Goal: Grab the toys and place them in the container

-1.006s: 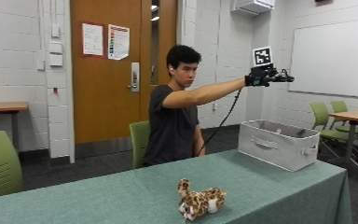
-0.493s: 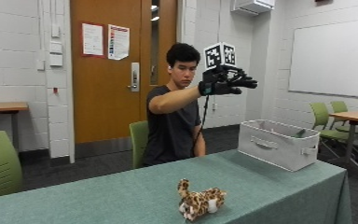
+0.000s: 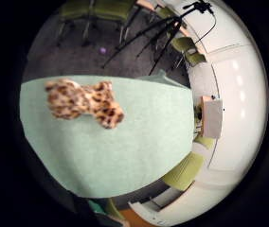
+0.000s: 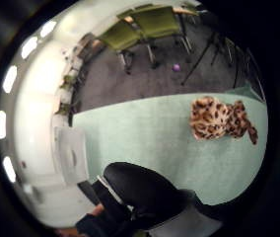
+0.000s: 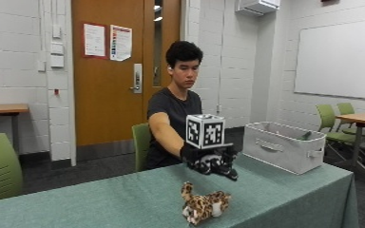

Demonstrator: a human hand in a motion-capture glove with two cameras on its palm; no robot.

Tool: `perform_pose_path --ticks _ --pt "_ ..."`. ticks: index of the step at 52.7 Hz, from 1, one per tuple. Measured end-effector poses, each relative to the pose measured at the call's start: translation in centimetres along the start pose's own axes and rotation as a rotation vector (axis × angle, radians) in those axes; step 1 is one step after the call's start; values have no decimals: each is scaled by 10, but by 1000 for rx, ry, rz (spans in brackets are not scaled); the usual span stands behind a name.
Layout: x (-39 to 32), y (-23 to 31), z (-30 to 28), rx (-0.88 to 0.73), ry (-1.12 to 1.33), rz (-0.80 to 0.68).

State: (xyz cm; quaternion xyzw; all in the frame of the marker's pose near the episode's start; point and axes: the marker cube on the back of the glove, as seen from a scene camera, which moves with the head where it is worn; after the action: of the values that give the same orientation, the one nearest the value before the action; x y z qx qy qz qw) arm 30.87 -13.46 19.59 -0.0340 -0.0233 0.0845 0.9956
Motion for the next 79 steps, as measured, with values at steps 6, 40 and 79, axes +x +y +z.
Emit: perform_pose_path --ticks 6,40,79 --pt "10 -10 35 -58 -9 26" --pt "36 -14 93 -21 -76 60" --pt "-11 66 8 -357 -105 -7"
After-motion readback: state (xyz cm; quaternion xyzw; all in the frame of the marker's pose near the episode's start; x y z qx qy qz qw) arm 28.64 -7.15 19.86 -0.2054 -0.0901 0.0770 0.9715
